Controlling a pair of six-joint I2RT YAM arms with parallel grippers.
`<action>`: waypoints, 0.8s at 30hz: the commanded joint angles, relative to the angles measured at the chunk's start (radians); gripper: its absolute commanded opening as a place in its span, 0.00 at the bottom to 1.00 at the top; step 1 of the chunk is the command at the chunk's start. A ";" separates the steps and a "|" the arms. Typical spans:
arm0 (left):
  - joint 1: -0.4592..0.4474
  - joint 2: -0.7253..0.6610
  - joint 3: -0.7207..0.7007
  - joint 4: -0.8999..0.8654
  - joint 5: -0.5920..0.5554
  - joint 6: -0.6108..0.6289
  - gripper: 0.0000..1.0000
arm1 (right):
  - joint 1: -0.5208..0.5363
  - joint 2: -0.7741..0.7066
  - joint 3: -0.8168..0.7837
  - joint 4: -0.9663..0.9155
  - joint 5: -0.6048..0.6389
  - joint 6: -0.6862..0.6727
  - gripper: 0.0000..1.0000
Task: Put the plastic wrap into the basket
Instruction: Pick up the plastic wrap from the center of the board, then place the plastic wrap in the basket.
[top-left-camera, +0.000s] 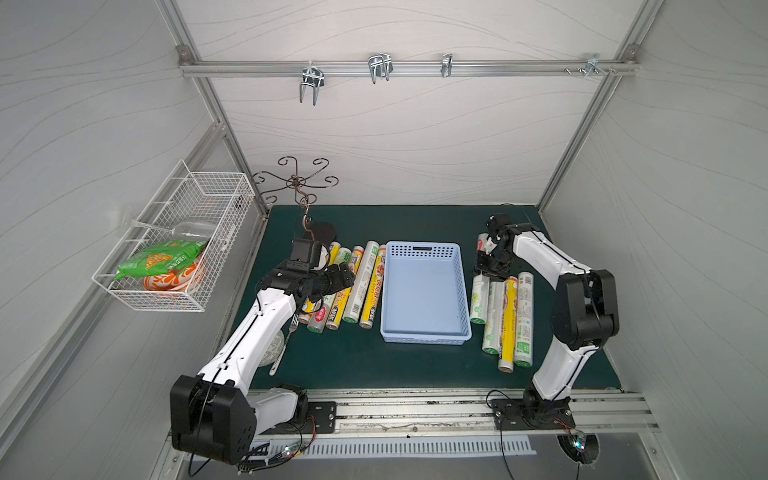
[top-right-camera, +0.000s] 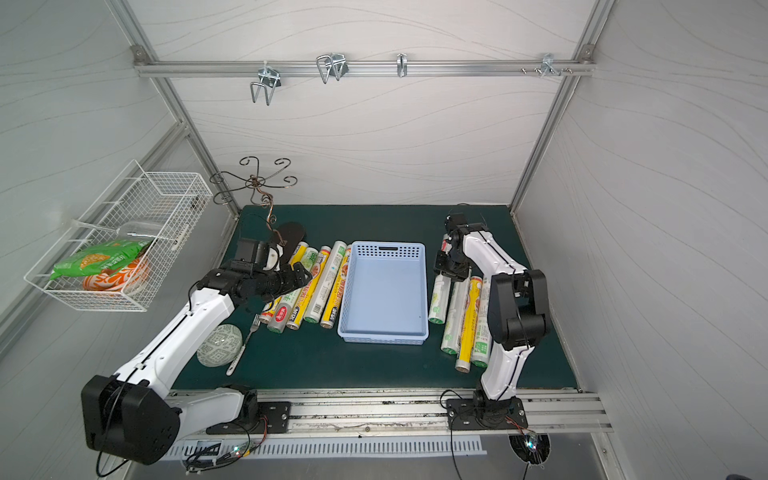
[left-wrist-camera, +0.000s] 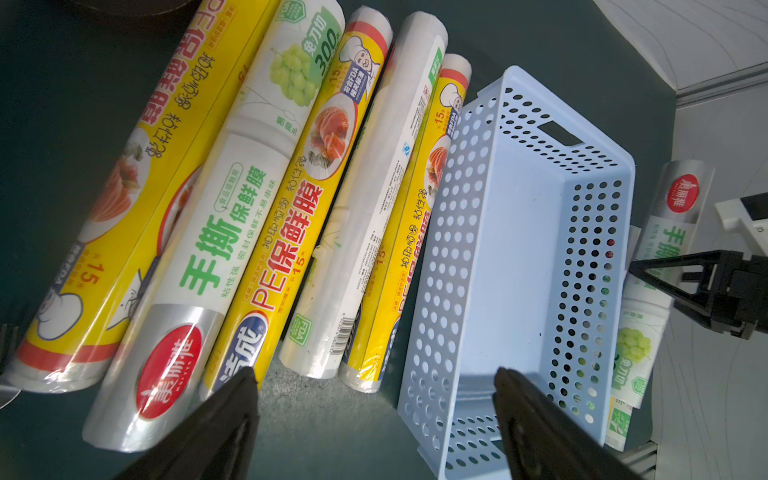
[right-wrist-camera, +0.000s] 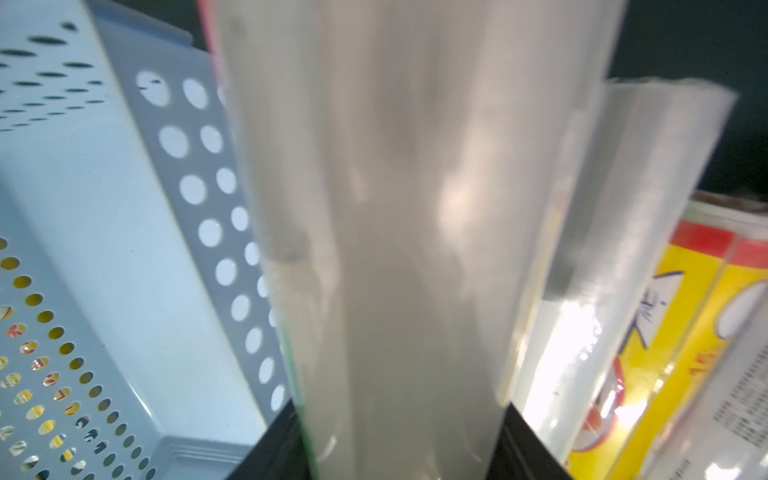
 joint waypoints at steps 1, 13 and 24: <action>-0.001 -0.017 0.041 0.009 -0.003 0.004 0.91 | -0.009 -0.047 0.089 -0.143 0.045 -0.040 0.36; -0.001 -0.035 0.052 -0.010 -0.011 0.013 0.92 | 0.067 -0.096 0.246 -0.254 -0.083 -0.019 0.35; 0.000 -0.054 0.049 -0.022 -0.016 0.019 0.92 | 0.255 -0.008 0.379 -0.269 -0.139 0.079 0.35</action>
